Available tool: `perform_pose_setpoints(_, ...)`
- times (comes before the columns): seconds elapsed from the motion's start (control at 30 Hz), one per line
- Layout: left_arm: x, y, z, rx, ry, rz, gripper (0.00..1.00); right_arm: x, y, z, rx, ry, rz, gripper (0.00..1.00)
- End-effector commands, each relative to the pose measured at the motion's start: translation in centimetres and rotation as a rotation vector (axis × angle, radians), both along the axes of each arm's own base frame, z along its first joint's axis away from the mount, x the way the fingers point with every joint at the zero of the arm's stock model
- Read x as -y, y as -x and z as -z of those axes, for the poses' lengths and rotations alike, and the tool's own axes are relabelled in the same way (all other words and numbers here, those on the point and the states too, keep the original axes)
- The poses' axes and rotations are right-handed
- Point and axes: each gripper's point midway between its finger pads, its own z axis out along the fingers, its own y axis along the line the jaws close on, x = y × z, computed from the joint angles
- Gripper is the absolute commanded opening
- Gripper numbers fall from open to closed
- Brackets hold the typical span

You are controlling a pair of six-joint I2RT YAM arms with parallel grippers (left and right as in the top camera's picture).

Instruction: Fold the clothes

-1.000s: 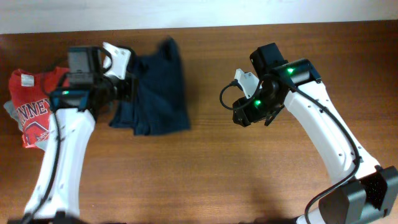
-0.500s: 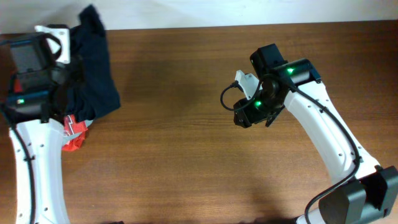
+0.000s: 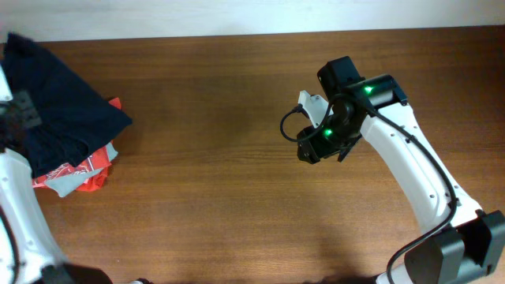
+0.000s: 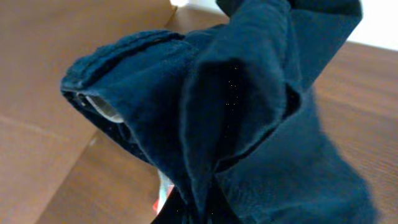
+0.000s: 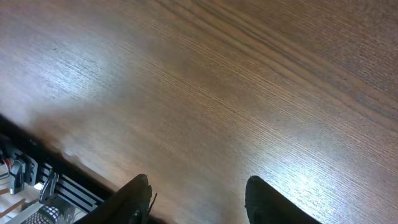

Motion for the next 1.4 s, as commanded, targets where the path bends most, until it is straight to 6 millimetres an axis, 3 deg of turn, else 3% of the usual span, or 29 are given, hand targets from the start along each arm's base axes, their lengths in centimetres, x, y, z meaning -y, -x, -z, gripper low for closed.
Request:
perform_pose_setpoints(0.0, -4.1, 0.2, 1.7, 0.009, 0.039, -0.119, 0.02, 0.4, 0.1, -0.4, 0.010, 0.010, 0.003, 0.54)
perform_pose_setpoints(0.1, -5.8, 0.7, 2.9, -0.002, 0.058, -0.161, 0.02, 0.4, 0.1, -0.4, 0.009, 0.010, 0.003, 0.54)
perform_pose_setpoints(0.33, -8.3, 2.2, 5.6, -0.043, 0.109, -0.241, 0.25, 0.4, 0.1, -0.4, 0.009, 0.010, 0.003, 0.54)
perform_pose_setpoints(0.37, -8.5, 2.4, 5.7, -0.045, 0.111, -0.247, 0.32, 0.4, 0.1, -0.4, 0.009, 0.010, 0.003, 0.55)
perform_pose_setpoints(0.4, -8.7, 2.6, 5.7, -0.046, 0.111, -0.253, 0.50, 0.4, 0.1, -0.4, 0.009, 0.010, 0.003, 0.55)
perform_pose_setpoints(0.47, -9.0, 3.0, 5.7, -0.040, 0.119, -0.272, 0.99, 0.4, 0.1, -0.4, 0.009, 0.010, 0.004, 0.55)
perform_pose_setpoints(0.57, -9.1, 3.5, 6.0, -0.017, 0.168, -0.323, 0.99, 0.4, 0.1, -0.4, 0.009, 0.010, 0.004, 0.55)
perform_pose_setpoints(0.7, -7.6, 2.5, 6.1, 0.012, 0.241, -0.247, 0.99, 0.4, 0.1, -0.4, 0.011, 0.010, 0.003, 0.55)
perform_pose_setpoints(0.8, -5.7, 1.2, 5.2, 0.029, 0.250, -0.147, 0.99, 0.3, -0.1, -0.4, 0.019, 0.007, 0.003, 0.55)
perform_pose_setpoints(0.93, -4.3, 0.6, 3.7, 0.030, 0.196, -0.108, 0.99, 0.3, -0.1, -0.4, 0.019, 0.007, 0.003, 0.64)
perform_pose_setpoints(1.0, -2.9, 0.1, 2.4, 0.058, 0.190, -0.067, 0.99, 0.3, -0.1, -0.4, 0.020, 0.007, 0.003, 0.77)
perform_pose_setpoints(1.07, -0.6, -0.7, 0.7, 0.097, 0.194, 0.002, 0.99, 0.3, -0.3, -0.5, 0.028, 0.004, 0.003, 0.99)
perform_pose_setpoints(1.1, 2.0, -1.4, -0.9, 0.127, 0.185, 0.081, 0.99, 0.1, -0.8, -0.5, 0.049, -0.002, 0.003, 0.99)
perform_pose_setpoints(1.2, 7.0, -2.4, -2.7, 0.120, 0.128, 0.236, 0.99, -0.3, -2.0, -0.8, 0.099, -0.018, 0.004, 0.99)
perform_pose_setpoints(1.23, 8.8, -2.8, -2.9, 0.114, 0.116, 0.289, 0.99, -0.4, -2.4, -0.9, 0.117, -0.024, 0.004, 0.99)
perform_pose_setpoints(1.27, 12.5, -3.7, -3.0, 0.099, 0.104, 0.389, 0.99, -0.6, -3.3, -1.1, 0.154, -0.036, 0.006, 0.99)
perform_pose_setpoints(1.37, 18.4, -4.5, -2.2, 0.053, 0.102, 0.530, 0.99, -1.1, -4.7, -1.6, 0.213, -0.056, 0.015, 0.99)
